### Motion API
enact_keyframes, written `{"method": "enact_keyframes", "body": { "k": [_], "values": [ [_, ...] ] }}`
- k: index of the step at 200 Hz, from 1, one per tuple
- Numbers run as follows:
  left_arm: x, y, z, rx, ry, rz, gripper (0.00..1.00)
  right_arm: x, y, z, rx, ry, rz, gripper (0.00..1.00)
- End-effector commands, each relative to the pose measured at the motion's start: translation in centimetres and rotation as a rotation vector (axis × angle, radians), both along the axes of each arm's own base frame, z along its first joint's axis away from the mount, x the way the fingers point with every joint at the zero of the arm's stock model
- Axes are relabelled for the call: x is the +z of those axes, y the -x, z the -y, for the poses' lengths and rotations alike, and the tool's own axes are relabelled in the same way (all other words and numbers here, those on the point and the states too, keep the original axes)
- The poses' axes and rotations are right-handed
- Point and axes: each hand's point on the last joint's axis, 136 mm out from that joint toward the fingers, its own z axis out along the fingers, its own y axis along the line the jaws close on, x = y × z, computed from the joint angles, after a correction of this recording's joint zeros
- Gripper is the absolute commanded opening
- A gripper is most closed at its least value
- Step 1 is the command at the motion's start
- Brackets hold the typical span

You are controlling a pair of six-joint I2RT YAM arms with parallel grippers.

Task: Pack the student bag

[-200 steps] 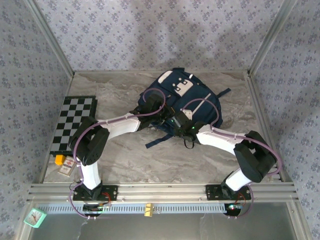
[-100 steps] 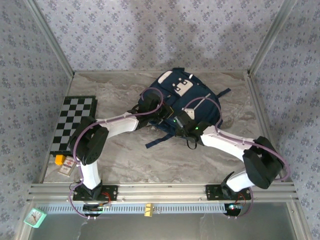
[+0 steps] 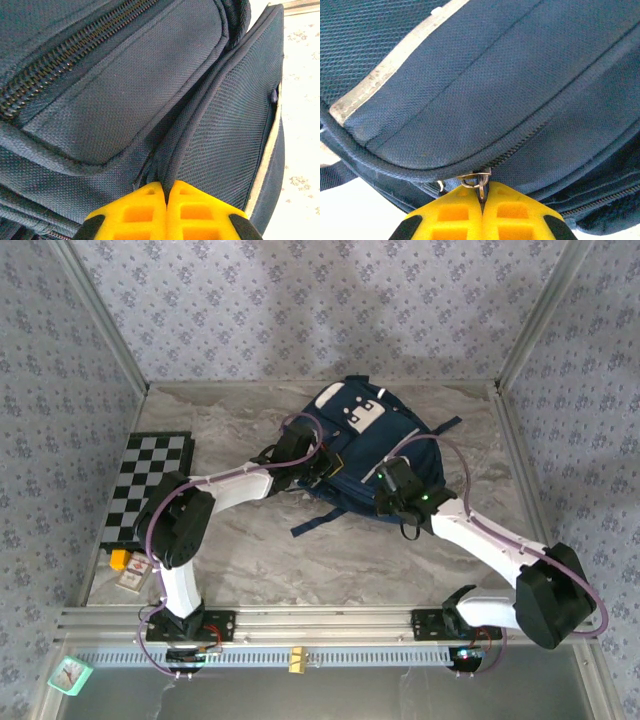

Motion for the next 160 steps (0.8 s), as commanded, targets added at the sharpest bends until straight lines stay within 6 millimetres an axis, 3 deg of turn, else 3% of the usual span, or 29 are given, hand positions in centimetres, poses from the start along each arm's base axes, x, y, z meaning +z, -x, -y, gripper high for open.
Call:
{"method": "enact_keyframes", "body": {
  "k": [1,23,59,74,94,105,131,160],
  "values": [
    [2.1,-1.2,-1.4,0.023,-0.027,0.046,0.0,-0.3,0.1,-0.1,0.067,0.027,-0.023,0.0],
    [2.1,-1.2,-1.3,0.019,-0.031,0.039,0.0,-0.3,-0.3,-0.9,0.099,0.014,-0.023,0.03],
    [2.1,-1.1,-1.2,0.015,-0.031,0.039,0.0,1.1,-0.7,0.3,0.027,0.004,0.016,0.06],
    [2.0,-1.5,-1.5,0.019,-0.039,0.044,0.0,0.6,-0.4,1.6,-0.01,0.029,0.001,0.0],
    [1.8,-2.5,-2.8,0.017,-0.065,0.046,0.0,0.0,-0.1,5.0,-0.112,0.102,-0.039,0.0],
    [1.8,-3.1,-3.6,0.007,-0.105,0.06,0.0,0.4,-0.2,5.7,-0.13,0.097,-0.019,0.0],
    [2.1,-4.7,-3.8,-0.052,-0.17,0.074,0.0,2.0,0.1,0.3,0.092,0.012,0.051,0.0],
    [3.7,-6.8,-3.3,-0.084,-0.152,0.171,0.0,0.9,0.2,-5.5,0.239,-0.045,0.003,0.0]
  ]
}}
